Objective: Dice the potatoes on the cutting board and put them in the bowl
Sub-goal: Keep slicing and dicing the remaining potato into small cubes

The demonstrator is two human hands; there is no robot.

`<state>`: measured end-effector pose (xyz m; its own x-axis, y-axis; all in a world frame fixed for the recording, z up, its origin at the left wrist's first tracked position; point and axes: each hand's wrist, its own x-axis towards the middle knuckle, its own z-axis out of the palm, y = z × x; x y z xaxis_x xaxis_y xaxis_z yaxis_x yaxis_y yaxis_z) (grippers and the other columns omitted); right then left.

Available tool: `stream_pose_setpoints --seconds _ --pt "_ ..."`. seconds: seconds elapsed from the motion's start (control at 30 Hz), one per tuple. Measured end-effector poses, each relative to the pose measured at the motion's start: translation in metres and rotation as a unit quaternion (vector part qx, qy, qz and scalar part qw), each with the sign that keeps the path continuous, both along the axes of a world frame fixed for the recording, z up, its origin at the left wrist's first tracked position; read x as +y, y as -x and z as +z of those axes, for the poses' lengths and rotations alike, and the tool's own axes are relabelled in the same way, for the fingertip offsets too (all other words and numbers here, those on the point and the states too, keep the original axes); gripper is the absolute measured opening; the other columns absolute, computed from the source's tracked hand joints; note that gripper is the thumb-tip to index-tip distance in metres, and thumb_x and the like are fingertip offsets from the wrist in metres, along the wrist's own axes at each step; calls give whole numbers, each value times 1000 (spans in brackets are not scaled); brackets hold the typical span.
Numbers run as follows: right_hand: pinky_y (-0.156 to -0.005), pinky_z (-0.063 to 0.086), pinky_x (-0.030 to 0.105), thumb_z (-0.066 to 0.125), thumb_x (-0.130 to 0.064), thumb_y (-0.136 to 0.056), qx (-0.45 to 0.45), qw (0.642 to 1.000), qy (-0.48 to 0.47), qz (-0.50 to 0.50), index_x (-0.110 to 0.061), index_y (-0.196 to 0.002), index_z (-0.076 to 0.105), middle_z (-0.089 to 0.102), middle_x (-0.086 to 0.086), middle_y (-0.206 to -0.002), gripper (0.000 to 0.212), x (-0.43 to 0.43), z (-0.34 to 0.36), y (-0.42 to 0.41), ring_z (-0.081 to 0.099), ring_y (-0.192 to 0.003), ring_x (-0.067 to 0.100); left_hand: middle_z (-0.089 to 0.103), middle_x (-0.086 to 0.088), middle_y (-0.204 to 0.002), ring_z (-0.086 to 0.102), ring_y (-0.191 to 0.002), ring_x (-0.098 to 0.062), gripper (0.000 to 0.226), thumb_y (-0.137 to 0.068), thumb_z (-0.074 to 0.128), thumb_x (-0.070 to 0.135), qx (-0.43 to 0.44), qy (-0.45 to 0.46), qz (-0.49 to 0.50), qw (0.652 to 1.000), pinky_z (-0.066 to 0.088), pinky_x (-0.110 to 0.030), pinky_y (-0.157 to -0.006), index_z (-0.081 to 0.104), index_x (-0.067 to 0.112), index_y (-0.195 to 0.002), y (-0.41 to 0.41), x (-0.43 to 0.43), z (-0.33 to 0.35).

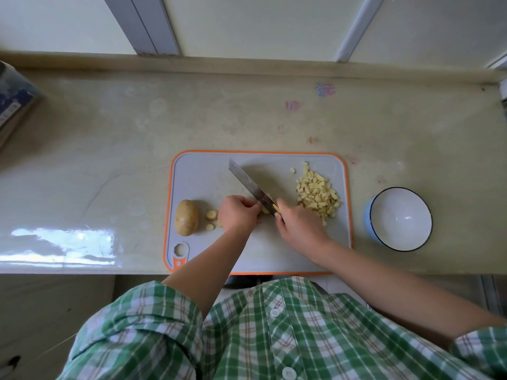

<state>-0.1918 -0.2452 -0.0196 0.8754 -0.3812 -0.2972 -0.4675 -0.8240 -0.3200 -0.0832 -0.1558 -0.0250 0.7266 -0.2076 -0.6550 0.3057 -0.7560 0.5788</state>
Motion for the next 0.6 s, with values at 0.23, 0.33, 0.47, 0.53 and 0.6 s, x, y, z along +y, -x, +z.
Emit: stream_pose_setpoints --seconds 0.23,0.33,0.47,0.53,0.6 --pt "-42 24 30 44 -22 -99 -39 998 -41 -39 -13 -93 44 39 -2 -54 11 -3 -5 2 42 -47 24 67 2 -58 60 -42 -4 21 -82 71 14 -5 12 0 1000 40 -12 -38 63 19 -62 -1 1 -2" --pt "-45 26 33 47 -21 -97 -75 993 -68 -62 -15 -83 37 39 0 -53 19 -9 -2 2 45 -49 29 69 1 -60 66 -49 -10 16 -81 70 20 -11 17 -6 1000 50 -17 -49 64 20 -67 -1 1 -3" --pt "-51 30 41 53 -16 -95 -152 974 -111 -124 -15 -74 35 34 -5 -52 27 -24 11 1 43 -52 28 65 5 -81 63 -72 -18 15 -77 67 28 -156 1 -179 971 50 -29 -67 64 19 -89 -8 8 -7" --pt "-53 29 41 54 -14 -94 -177 961 -131 -168 -11 -73 38 37 -1 -53 26 -35 16 1 40 -53 26 57 -4 -102 57 -89 -25 33 -74 68 20 -248 25 -329 911 49 -35 -73 61 15 -106 -17 8 -10" --pt "-54 25 39 54 -13 -93 -182 952 -136 -205 -6 -73 40 38 3 -56 26 -43 17 4 38 -54 25 49 -10 -124 49 -108 -31 55 -70 69 14 -297 40 -496 815 47 -41 -85 55 15 -123 -25 3 -13"
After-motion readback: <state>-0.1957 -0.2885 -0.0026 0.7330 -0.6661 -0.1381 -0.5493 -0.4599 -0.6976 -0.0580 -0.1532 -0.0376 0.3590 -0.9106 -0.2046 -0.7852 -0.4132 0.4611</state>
